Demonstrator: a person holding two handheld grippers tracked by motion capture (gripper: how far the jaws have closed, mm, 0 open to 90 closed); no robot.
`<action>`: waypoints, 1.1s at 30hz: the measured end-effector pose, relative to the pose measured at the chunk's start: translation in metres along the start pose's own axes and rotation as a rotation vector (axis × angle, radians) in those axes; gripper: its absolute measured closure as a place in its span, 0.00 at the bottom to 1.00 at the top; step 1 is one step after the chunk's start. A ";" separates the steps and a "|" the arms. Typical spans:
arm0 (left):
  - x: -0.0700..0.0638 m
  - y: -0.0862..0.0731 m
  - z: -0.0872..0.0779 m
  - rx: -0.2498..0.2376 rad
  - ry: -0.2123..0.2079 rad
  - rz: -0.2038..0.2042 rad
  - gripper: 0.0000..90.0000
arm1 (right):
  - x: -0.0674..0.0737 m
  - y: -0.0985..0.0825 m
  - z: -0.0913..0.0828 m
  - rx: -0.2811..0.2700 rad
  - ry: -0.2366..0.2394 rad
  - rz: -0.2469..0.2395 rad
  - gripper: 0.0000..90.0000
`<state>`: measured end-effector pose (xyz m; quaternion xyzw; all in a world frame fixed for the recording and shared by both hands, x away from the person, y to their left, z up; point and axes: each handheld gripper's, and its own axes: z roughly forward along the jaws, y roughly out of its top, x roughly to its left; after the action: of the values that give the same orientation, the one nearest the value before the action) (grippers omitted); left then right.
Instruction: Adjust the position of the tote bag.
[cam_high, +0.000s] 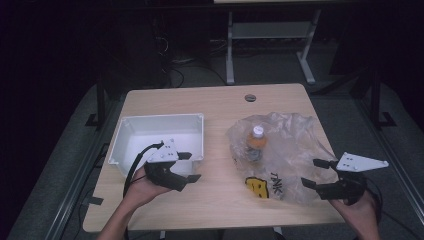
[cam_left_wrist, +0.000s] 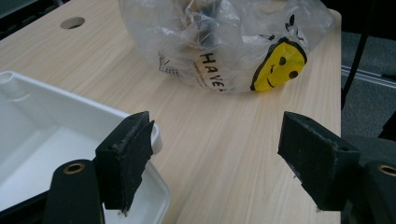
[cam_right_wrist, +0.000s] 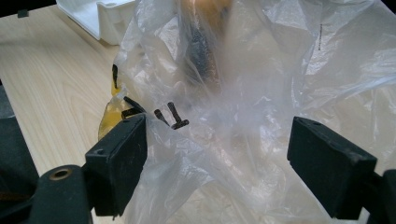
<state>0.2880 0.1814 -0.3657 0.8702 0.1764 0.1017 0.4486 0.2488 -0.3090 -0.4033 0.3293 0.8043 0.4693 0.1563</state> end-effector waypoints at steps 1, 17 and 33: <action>0.000 0.002 0.001 0.001 -0.006 0.006 0.28 | 0.000 0.000 0.001 -0.001 -0.001 -0.006 0.22; -0.002 0.024 0.024 0.023 -0.040 0.035 0.29 | -0.004 -0.003 0.001 0.002 0.001 0.004 0.22; 0.002 0.044 0.042 0.035 -0.067 0.047 0.31 | -0.006 -0.002 0.005 0.011 0.023 -0.004 0.22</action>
<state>0.3135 0.1275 -0.3534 0.8848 0.1425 0.0800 0.4364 0.2555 -0.3109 -0.4081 0.3232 0.8091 0.4685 0.1462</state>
